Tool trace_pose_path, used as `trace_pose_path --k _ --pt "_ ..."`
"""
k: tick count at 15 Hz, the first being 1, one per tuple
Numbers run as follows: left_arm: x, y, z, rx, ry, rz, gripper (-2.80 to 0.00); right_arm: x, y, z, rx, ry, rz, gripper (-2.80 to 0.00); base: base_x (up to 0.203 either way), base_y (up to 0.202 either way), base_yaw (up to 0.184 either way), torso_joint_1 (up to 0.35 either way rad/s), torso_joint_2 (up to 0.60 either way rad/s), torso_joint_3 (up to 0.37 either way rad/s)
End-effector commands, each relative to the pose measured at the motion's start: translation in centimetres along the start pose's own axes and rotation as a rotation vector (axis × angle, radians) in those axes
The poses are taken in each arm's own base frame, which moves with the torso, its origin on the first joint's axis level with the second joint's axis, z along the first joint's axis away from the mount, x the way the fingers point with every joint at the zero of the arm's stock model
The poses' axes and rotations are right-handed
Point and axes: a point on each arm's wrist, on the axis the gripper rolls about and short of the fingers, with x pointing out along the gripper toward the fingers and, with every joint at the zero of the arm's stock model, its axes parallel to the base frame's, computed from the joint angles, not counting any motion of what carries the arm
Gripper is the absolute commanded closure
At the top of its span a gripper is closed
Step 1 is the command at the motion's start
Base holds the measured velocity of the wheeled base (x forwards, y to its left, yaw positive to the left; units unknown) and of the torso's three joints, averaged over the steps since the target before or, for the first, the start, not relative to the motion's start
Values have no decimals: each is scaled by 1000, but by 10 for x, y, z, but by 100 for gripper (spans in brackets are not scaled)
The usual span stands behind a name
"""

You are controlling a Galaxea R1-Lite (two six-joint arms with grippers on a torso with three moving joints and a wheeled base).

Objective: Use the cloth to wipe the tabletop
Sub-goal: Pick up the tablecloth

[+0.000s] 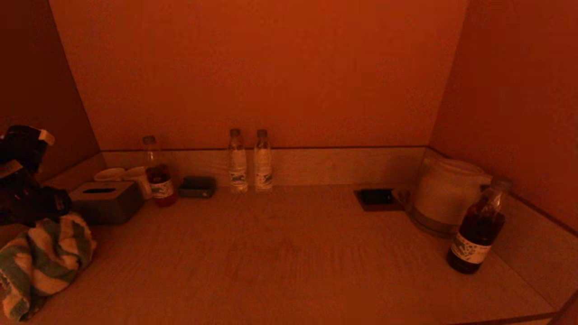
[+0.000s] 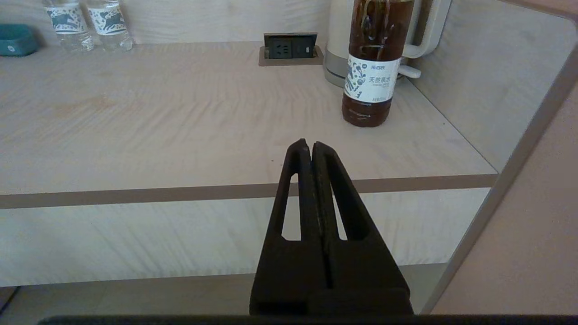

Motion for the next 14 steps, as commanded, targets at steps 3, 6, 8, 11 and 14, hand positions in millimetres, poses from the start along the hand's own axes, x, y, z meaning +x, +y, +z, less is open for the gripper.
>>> trace_pose_path --k 3,6,8,11,14 --pt "27 -8 -3 12 65 10 -280 0 0 0 0 2 0 0 0 0 0 0 0 0" --pt "36 -11 -3 4 83 18 -280 0 0 0 0 0 0 0 0 0 0 0 0 0" --pt "39 -11 -4 0 88 26 -280 0 0 0 0 2 0 0 0 0 0 0 0 0" --pt "53 -4 -1 -20 104 53 -280 0 0 0 0 2 0 0 0 0 0 0 0 0" --pt "78 -2 -6 -17 153 102 -280 0 0 0 0 2 0 0 0 0 0 0 0 0"
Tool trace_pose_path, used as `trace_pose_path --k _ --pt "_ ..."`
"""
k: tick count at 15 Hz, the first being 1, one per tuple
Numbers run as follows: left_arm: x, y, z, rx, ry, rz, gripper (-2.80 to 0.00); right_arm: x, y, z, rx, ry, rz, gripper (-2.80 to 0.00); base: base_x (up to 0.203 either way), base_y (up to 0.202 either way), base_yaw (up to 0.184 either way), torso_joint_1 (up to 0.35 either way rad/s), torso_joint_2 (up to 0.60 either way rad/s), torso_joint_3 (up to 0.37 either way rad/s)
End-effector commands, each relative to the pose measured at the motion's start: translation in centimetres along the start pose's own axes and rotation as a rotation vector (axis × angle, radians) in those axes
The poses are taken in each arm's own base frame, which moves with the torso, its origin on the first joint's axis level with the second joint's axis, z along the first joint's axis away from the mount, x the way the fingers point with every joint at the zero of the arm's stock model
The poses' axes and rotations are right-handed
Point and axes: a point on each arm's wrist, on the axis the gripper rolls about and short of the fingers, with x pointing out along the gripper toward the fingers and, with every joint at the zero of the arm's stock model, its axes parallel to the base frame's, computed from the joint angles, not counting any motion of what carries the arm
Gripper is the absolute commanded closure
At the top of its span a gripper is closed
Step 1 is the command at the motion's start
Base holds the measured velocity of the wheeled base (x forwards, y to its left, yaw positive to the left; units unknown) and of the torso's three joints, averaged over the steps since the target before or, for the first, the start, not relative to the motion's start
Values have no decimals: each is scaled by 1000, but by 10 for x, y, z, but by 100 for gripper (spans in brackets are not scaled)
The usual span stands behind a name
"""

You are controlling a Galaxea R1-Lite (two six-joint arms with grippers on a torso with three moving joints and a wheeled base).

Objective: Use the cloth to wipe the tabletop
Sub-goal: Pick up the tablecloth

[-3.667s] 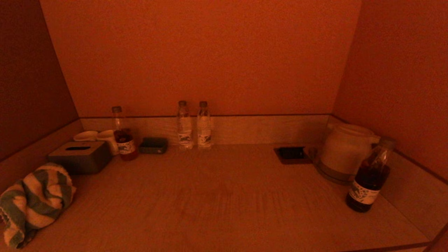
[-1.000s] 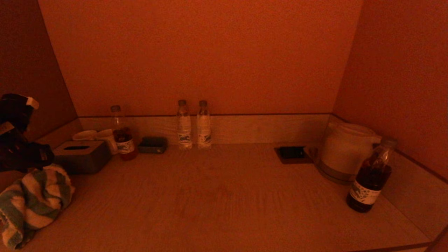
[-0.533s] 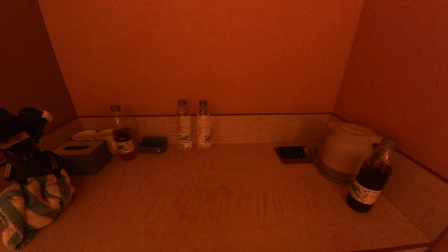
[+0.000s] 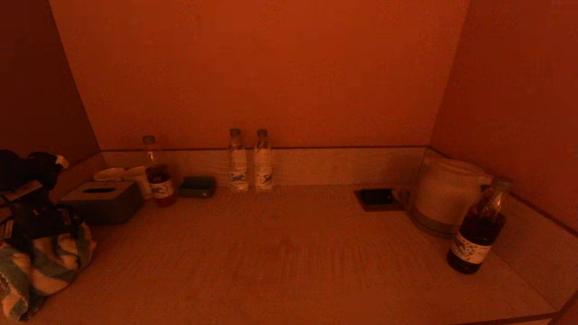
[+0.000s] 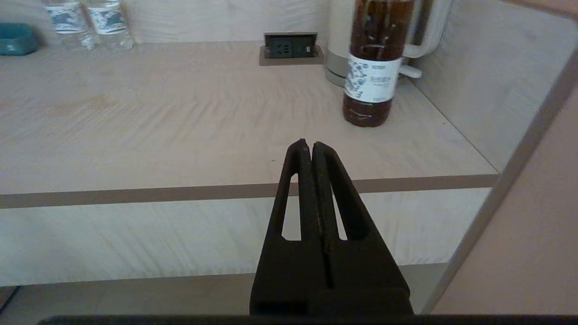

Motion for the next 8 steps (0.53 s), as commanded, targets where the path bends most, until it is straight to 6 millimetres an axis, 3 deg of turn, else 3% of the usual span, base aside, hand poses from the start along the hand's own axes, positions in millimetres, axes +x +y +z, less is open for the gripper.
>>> trace_pose_path --k 1,4,5,6,8 --pt "14 -2 -3 5 31 25 -280 0 0 0 0 0 0 0 0 0 0 0 0 0" --pt "36 -6 -10 22 63 99 -280 0 0 0 0 1 0 0 0 0 0 0 0 0" --pt "43 -9 -12 27 78 103 -56 0 0 0 0 1 0 0 0 0 0 0 0 0" --pt "41 -8 -12 24 80 98 0 0 0 0 0 1 0 0 0 0 0 0 0 0" --pt "41 -9 -13 25 81 96 0 0 0 0 0 1 0 0 0 0 0 0 0 0"
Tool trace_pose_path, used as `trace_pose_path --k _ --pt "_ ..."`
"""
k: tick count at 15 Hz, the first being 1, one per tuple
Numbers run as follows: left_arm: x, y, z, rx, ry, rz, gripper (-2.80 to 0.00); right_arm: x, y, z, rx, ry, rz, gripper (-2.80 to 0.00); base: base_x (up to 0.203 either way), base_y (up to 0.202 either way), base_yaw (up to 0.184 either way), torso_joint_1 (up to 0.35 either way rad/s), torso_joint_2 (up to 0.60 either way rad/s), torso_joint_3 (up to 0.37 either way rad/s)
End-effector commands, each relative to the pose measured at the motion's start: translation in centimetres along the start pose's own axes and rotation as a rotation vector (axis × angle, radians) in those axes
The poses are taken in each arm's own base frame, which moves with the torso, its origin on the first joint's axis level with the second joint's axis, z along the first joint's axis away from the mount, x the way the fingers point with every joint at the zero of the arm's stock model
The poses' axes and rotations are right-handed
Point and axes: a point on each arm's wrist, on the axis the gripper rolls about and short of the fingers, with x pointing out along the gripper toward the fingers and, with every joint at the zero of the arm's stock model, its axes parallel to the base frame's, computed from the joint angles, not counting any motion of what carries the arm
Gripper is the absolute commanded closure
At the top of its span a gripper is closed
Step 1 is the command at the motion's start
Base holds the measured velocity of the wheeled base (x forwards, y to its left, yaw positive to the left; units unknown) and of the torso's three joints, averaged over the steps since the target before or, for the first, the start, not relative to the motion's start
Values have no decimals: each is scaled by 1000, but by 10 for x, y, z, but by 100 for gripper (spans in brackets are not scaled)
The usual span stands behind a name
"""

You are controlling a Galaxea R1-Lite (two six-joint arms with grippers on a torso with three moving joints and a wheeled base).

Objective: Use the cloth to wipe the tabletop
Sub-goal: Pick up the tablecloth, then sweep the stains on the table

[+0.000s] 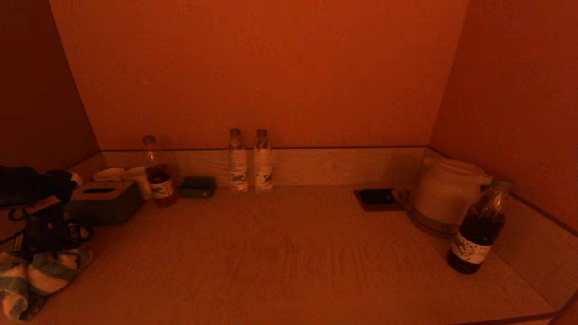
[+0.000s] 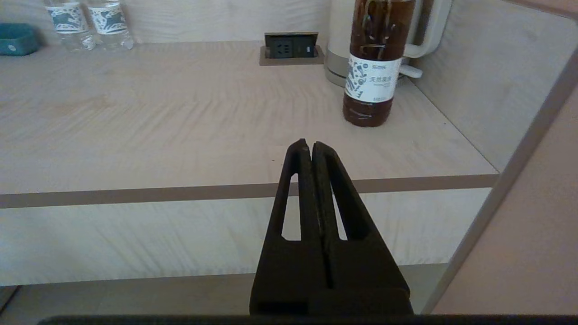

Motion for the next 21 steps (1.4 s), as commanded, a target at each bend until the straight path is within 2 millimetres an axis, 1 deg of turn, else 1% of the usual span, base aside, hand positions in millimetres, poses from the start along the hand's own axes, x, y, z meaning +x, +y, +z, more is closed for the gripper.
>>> trace_pose_path --k 1,3,6,8,9,11,12,13,14,15,16,17,18,20,21 --pt "-6 2 0 -3 -6 -6 0 0 0 0 0 1 0 0 0 0 0 0 0 0" --pt "-27 5 1 -12 -40 -53 0 0 0 0 0 1 0 0 0 0 0 0 0 0" --pt "-80 15 0 -49 -118 -162 0 0 0 0 0 0 0 0 0 0 0 0 0 0" --pt "-122 25 -5 -65 -194 -227 0 0 0 0 0 1 0 0 0 0 0 0 0 0" --pt "-149 33 -9 -74 -247 -277 0 0 0 0 0 1 0 0 0 0 0 0 0 0" --pt "-205 49 -23 -79 -366 -399 0 0 0 0 0 1 0 0 0 0 0 0 0 0" --pt "-228 53 -31 -69 -420 -462 0 0 0 0 0 1 0 0 0 0 0 0 0 0" --pt "-250 53 -39 -47 -468 -535 0 0 0 0 0 1 0 0 0 0 0 0 0 0" --pt "-263 48 -43 -29 -506 -603 0 0 0 0 0 1 0 0 0 0 0 0 0 0" --pt "-276 38 -44 -19 -574 -697 0 0 0 0 0 1 0 0 0 0 0 0 0 0" --pt "-283 28 -45 -7 -615 -771 0 0 0 0 0 1 0 0 0 0 0 0 0 0" --pt "-282 19 -45 2 -615 -801 0 0 0 0 0 1 0 0 0 0 0 0 0 0" --pt "-282 2 -49 31 -614 -842 0 0 0 0 0 0 0 0 0 0 0 0 0 0" --pt "-273 -48 -61 98 -554 -909 0 0 0 0 0 0 0 0 0 0 0 0 0 0" --pt "-270 -67 -67 117 -524 -930 0 0 0 0 0 0 0 0 0 0 0 0 0 0"
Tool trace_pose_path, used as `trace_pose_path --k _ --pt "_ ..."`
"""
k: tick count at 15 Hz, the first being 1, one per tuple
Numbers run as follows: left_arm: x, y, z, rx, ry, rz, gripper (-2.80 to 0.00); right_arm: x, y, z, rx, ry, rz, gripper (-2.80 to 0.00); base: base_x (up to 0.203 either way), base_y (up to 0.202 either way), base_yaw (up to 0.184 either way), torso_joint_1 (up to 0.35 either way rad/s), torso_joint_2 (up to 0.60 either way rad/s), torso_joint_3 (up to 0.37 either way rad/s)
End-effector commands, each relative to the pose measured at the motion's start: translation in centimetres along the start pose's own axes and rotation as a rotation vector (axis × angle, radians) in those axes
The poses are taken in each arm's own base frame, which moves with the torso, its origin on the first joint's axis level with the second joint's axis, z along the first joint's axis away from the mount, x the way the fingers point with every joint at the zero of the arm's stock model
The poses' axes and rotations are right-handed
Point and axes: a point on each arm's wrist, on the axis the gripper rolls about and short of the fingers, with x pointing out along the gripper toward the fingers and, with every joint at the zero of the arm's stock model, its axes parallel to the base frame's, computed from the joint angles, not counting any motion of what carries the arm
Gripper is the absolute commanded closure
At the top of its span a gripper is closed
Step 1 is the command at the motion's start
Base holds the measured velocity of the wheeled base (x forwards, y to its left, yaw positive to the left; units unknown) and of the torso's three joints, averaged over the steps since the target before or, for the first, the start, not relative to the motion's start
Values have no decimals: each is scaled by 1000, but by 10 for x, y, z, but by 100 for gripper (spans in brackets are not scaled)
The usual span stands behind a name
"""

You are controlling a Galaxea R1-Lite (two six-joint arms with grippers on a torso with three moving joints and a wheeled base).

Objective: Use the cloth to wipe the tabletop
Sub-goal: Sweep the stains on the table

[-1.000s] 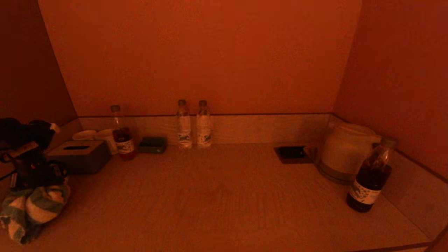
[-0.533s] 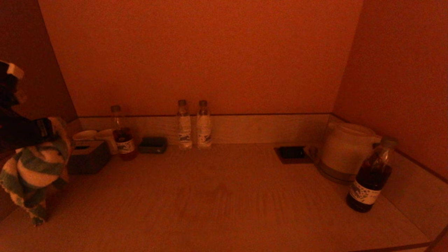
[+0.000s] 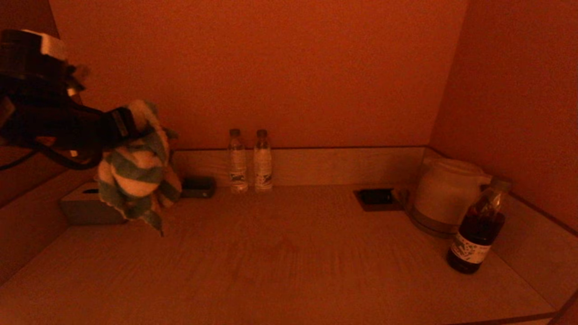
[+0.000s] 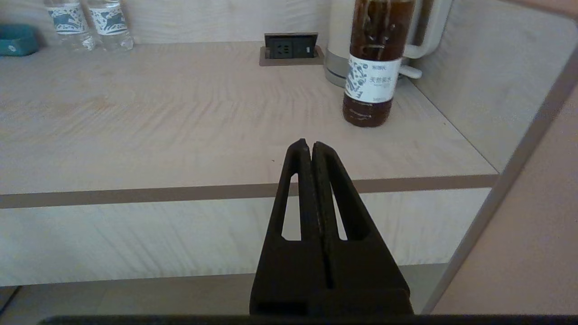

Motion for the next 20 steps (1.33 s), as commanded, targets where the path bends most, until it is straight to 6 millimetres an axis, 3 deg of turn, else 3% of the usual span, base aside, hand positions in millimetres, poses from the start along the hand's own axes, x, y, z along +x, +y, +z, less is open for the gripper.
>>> trace_pose_path --k 1,4,6,8,12,16,20 --pt "35 -16 -25 12 90 -18 0 0 0 0 0 2 0 0 0 0 0 0 0 0" --pt "91 -39 -71 13 195 -36 0 0 0 0 0 2 0 0 0 0 0 0 0 0" --pt "110 -55 -100 14 259 -47 0 0 0 0 0 2 0 0 0 0 0 0 0 0" --pt "117 -60 -109 10 279 -48 0 0 0 0 0 2 0 0 0 0 0 0 0 0" --pt "149 -65 -148 37 362 -9 0 0 0 0 0 2 0 0 0 0 0 0 0 0" --pt "167 -64 -181 88 444 50 0 0 0 0 0 2 0 0 0 0 0 0 0 0" --pt "169 -58 -193 106 514 99 0 0 0 0 0 2 0 0 0 0 0 0 0 0"
